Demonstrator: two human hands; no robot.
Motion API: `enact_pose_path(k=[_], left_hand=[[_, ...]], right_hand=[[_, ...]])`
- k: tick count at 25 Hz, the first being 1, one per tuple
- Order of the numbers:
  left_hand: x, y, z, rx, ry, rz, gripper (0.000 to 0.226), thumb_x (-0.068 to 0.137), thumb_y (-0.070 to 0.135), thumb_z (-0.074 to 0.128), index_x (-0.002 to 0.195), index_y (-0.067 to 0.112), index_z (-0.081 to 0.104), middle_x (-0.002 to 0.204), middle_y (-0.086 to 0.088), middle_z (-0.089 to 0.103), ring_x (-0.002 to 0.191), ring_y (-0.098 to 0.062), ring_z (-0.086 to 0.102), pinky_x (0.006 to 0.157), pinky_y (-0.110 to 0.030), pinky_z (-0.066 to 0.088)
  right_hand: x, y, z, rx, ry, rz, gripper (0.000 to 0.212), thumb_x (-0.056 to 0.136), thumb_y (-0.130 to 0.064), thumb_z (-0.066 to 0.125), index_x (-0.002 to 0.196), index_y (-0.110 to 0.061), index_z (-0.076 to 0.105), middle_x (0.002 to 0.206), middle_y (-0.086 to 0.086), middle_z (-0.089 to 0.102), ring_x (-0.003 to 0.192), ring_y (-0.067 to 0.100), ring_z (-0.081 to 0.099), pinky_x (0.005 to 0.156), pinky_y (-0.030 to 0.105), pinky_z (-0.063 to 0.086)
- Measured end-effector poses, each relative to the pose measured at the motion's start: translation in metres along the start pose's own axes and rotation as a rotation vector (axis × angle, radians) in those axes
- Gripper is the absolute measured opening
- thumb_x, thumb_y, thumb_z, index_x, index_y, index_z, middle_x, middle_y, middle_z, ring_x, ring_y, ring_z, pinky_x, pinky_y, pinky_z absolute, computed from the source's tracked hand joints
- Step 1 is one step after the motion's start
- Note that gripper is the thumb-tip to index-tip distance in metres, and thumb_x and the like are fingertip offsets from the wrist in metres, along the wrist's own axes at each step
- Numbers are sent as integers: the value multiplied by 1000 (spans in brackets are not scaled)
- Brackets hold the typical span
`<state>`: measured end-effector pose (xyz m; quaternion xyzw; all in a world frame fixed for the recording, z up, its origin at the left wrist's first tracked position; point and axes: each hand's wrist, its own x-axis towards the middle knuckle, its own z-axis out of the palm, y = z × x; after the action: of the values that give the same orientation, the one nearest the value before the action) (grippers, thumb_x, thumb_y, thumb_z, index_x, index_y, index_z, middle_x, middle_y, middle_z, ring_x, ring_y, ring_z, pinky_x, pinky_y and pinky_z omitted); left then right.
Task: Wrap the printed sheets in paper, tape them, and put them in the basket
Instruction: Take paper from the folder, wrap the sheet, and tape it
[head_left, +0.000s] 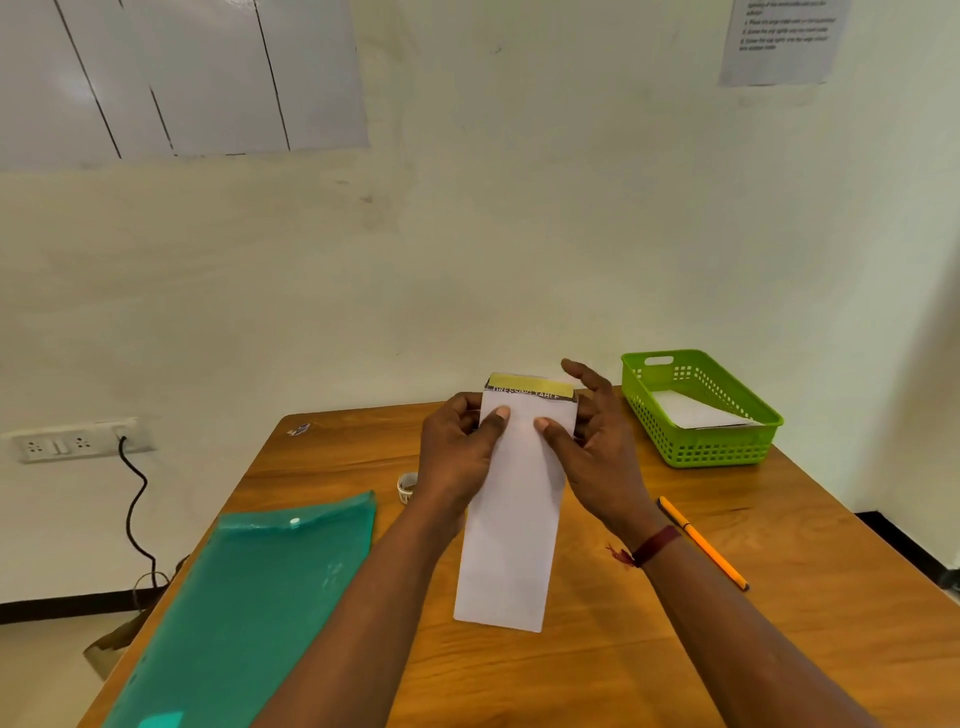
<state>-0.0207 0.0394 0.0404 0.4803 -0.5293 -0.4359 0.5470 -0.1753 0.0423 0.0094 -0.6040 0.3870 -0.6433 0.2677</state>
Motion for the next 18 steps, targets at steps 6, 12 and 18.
enact_pose_path(k=[6,12,18], left_hand=[[-7,8,-3,-169,-17,46,12,91,12,68,102,13,69,98,-3,75,92,-20,72,80,-36,59],[-11,10,-5,-224,16,59,18,92,1,61,97,17,68,90,2,75,87,-16,71,81,-39,58],[-14,7,-1,-286,36,47,16,88,4,67,96,17,70,96,-2,74,91,-20,69,81,-38,58]], right_hand=[[3,-14,7,9,34,-67,40,89,0,66,109,-31,51,106,7,63,90,22,67,71,36,58],[0,-13,14,-71,40,-97,21,89,-9,65,103,-24,63,103,-13,65,98,12,64,81,32,55],[-2,-21,24,-59,185,-107,12,90,-15,68,97,-25,67,96,-10,70,93,5,66,79,21,52]])
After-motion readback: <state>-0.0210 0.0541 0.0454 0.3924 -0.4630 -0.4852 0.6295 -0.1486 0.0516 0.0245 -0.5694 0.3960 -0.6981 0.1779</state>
